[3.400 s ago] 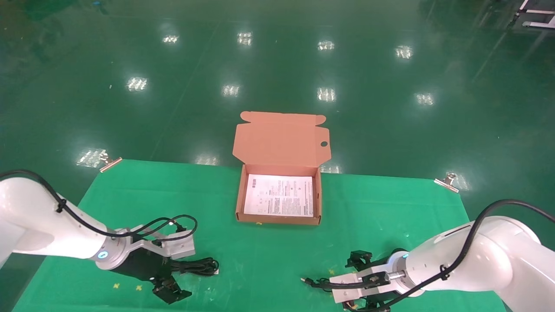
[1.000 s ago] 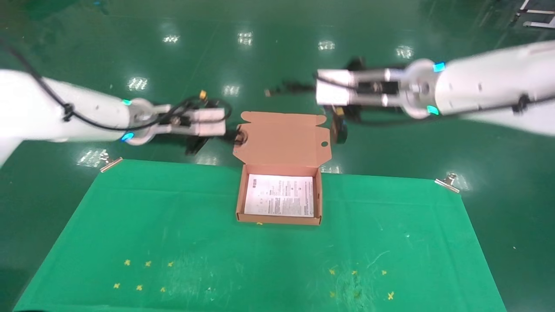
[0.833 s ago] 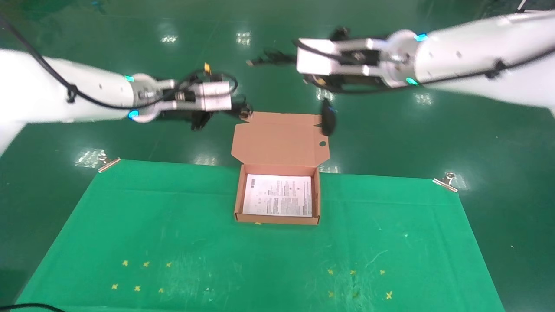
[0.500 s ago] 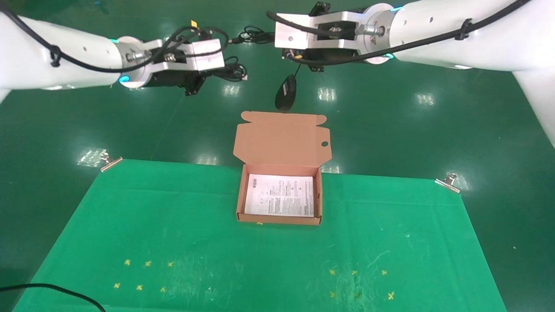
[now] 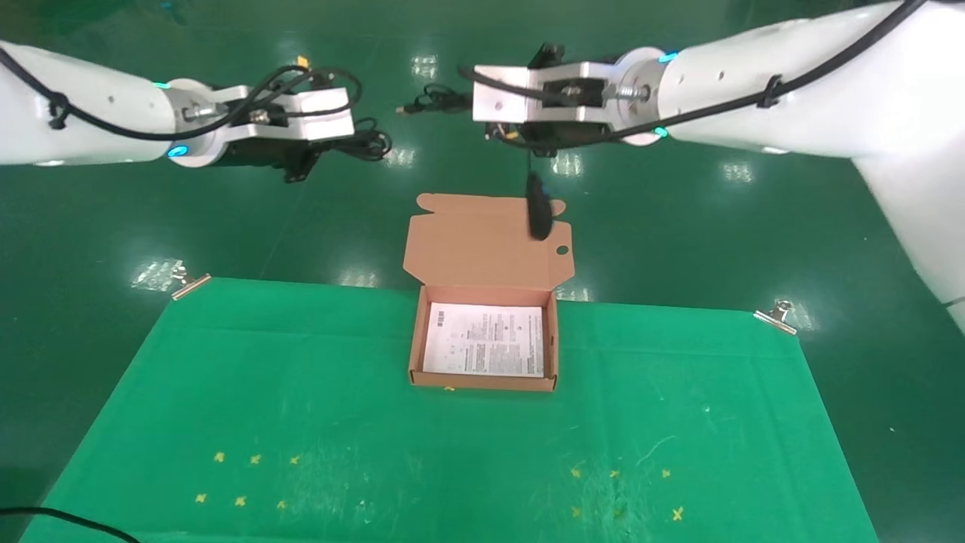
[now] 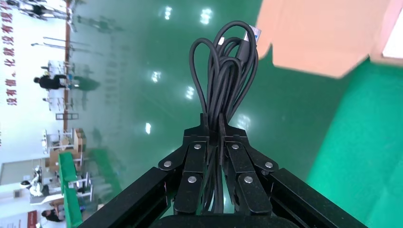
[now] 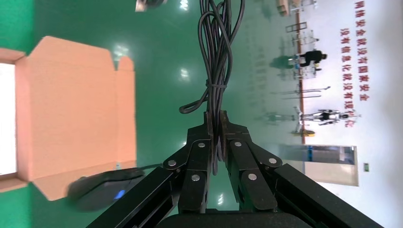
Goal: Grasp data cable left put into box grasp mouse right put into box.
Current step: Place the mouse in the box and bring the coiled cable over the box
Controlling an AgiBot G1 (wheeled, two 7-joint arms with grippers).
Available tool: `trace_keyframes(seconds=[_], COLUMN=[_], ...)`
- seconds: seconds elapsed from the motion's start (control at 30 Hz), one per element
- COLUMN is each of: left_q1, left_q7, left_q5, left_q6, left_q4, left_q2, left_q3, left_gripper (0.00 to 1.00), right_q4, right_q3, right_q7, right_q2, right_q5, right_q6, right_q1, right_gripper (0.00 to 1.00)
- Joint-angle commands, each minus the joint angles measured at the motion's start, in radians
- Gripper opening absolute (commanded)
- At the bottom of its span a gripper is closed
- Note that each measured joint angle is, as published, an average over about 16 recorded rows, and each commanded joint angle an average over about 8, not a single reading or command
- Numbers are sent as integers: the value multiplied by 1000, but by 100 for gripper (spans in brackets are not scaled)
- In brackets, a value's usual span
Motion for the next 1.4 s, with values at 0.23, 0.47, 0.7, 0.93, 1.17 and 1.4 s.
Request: trace_keyframes(seconds=[0.23,0.47,0.7,0.93,1.17,1.4], left_q1=[9,21,32,37,40,41], left_q7=[-80,-166,-215,-239,-251,-256], left_q5=[66,126,157,172,180,183], left_q6=[55,88,100,107,110,111], left_q4=[-57,-129,-179,-204,-216,-221], left_q2=[-60,-88,-101,-107,-110,-112], left_q3=[20,33,37,38,39,39], left_gripper=[0,0,0,0,0,0], right_q4=[-36,-78,-100,-93,-63,-56], right_q3=[-19,-67,-151,-240,-352,-457], right_q7=[-14,-33,-31,-1,35,74], right_q2=[-35,-59,-65,-69,-74,-75], right_q5=[19,74,154,235,304,378], right_q6=[5,40,63,94,163,220], right_q1=[-39,-76,-113,-142,-160,-162], right_gripper=[0,0,0,0,0,0])
